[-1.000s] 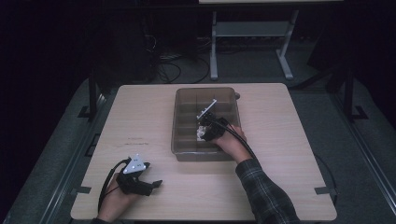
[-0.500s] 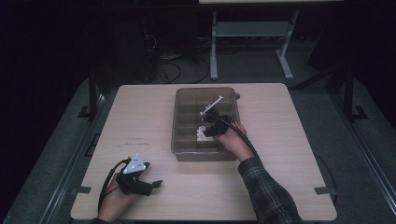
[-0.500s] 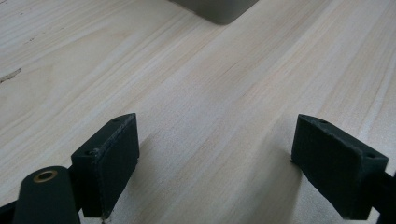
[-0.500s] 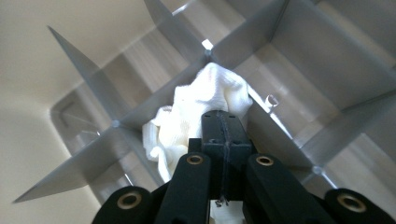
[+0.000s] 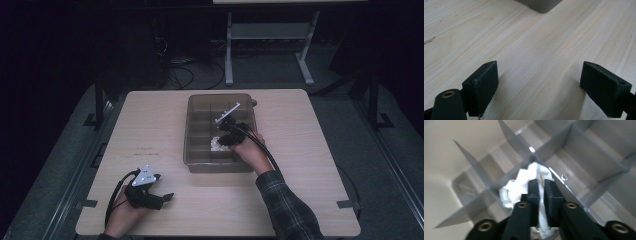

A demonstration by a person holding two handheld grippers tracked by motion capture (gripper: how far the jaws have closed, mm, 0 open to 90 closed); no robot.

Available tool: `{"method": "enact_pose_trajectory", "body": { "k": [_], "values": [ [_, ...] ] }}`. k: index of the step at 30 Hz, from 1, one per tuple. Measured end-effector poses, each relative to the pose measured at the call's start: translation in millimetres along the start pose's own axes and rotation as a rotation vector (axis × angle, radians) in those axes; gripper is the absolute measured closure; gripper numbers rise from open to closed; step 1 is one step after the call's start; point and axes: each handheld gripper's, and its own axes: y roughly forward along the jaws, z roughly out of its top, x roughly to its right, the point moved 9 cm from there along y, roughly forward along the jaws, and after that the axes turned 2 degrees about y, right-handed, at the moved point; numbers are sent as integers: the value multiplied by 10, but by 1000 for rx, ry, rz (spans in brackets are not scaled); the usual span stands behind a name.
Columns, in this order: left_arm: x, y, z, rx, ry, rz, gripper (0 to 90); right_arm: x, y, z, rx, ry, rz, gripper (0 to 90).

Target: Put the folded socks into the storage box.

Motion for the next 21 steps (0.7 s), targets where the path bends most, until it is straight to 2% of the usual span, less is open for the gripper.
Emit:
{"method": "enact_pose_trajectory", "body": {
  "k": [5, 10, 12, 15, 18, 21],
  "values": [
    [1, -2, -1, -2, 0, 0, 146, 38, -173, 1, 64, 49, 37, 618],
    [2, -1, 0, -1, -1, 0, 146, 86, -406, -25, 147, 62, 37, 444],
    [2, -2, 0, -1, -2, 0, 146, 100, -462, -49, 152, 56, 20, 389],
    [2, -1, 0, -1, -1, 0, 146, 106, -553, -77, 169, 70, 28, 303],
    [3, -1, 0, -1, 0, 0, 146, 114, -619, -102, 183, 77, 15, 206],
    [3, -1, 0, -1, -1, 0, 145, 123, -659, -129, 181, 85, -6, 156]
  ]
}}
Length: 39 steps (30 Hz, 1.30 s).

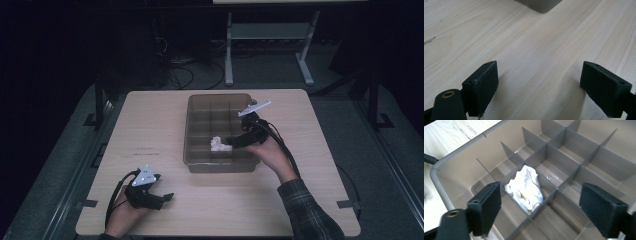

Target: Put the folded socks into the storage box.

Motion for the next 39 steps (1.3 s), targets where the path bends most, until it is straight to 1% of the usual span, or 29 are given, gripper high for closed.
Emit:
{"method": "enact_pose_trajectory", "body": {
  "k": [2, 4, 6, 8, 11, 12, 14, 18, 23, 26, 29, 31, 32, 34, 37, 39],
  "values": [
    [0, 0, 0, 0, 1, 0, 145, -15, -35, -31, -10, -1, 6, 126],
    [-1, 0, 0, 0, 1, 0, 145, -27, -68, -56, -12, 3, 10, 69],
    [-2, 0, 0, 0, 1, 0, 145, -33, -108, -81, 3, 8, 9, 29],
    [-2, 0, 0, 0, 2, 1, 145, -32, -144, -101, 22, 11, 10, 21],
    [-2, 0, 0, 0, 2, 1, 145, -15, -204, -150, 43, 15, -7, 7],
    [-2, 0, 1, 0, 2, 1, 145, -11, -229, -162, 59, 14, -11, 7],
    [1, 0, 0, 0, 0, -1, 145, -8, -276, -202, 73, 23, -11, 7],
    [-1, 2, 1, 2, 1, 1, 144, -3, -346, -297, 93, 13, -24, 7],
    [-1, 2, 2, 3, 1, 1, 144, 12, -457, -397, 148, 20, -30, 7],
    [0, 3, 3, 3, 0, 1, 144, 17, -490, -475, 136, 21, -40, 7],
    [2, 3, 3, 4, -2, 0, 143, 18, -526, -554, 149, 24, -37, 7],
    [0, 3, 3, 4, 1, 0, 143, 26, -543, -614, 150, 17, -39, 7],
    [-1, 3, 2, 3, 2, 0, 143, 33, -561, -648, 157, 16, -46, 7],
    [0, 3, 1, 2, 2, 0, 143, 37, -594, -690, 168, 30, -40, 7],
    [-1, 2, 1, 2, 2, 1, 143, 50, -665, -779, 187, 29, -42, 7],
    [1, 4, 2, 4, -1, 1, 143, 60, -713, -839, 195, 37, -45, 7]
  ]
}}
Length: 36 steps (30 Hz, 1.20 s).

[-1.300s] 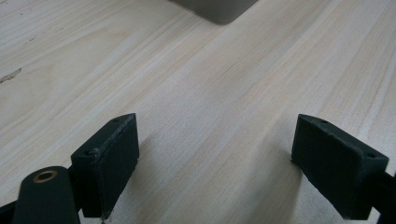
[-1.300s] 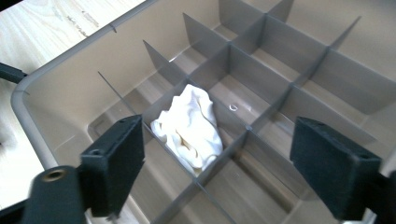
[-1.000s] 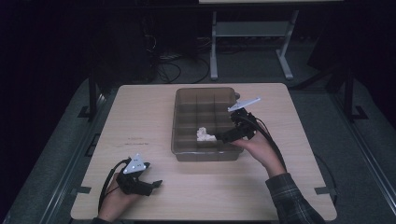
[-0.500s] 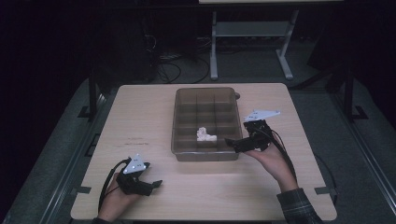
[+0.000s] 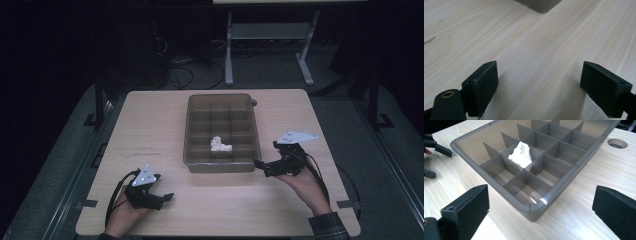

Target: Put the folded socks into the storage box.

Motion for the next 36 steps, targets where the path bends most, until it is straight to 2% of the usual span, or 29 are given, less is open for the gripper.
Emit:
{"method": "enact_pose_trajectory", "body": {
  "k": [6, 18, 30, 36],
  "values": [
    [-1, -1, -1, -2, 2, -1, 143, 68, -148, -157, 19, 22, -8, 7],
    [-2, -3, -5, -5, 4, -1, 143, 196, -319, -608, -11, 50, -49, 7],
    [-2, -4, -5, -6, 5, -1, 143, 268, -358, -937, -57, 58, -89, 7],
    [-2, -4, -5, -5, 6, -1, 143, 294, -348, -1110, -99, 43, -111, 7]
  ]
}}
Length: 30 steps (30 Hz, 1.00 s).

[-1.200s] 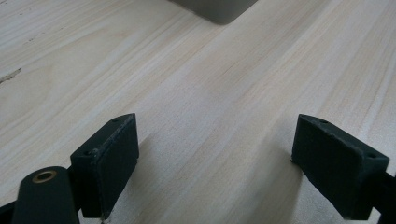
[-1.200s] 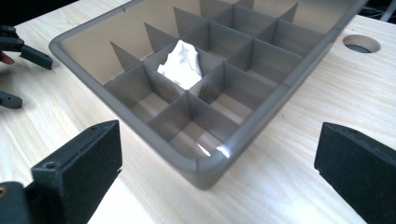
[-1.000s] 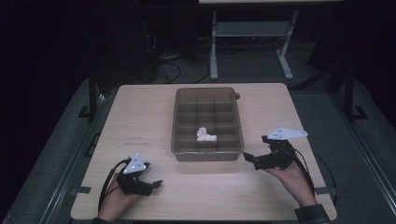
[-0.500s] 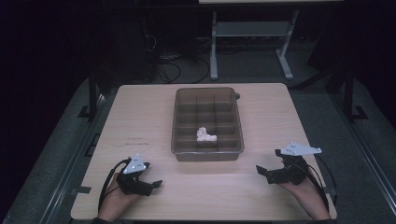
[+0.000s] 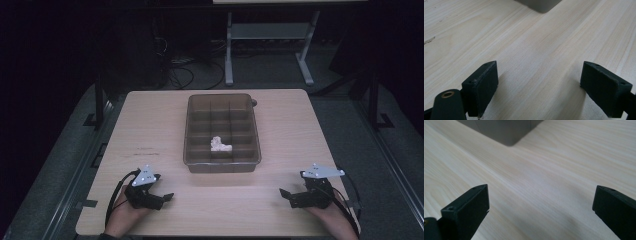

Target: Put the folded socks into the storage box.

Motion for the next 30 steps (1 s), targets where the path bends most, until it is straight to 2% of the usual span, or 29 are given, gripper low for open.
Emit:
{"method": "enact_pose_trajectory", "body": {
  "k": [4, 18, 23, 30],
  "values": [
    [0, 0, 0, 0, -1, 0, 143, 31, 23, -92, -27, 1, -15, 7],
    [0, 0, 0, 0, -1, 0, 143, 122, 122, -223, -87, -6, -48, 7],
    [0, 0, 0, 0, 0, 0, 143, 135, 137, -222, -67, -14, -57, 7],
    [0, 0, 0, 0, 0, 0, 143, 141, 137, -222, -66, -12, -59, 7]
  ]
}}
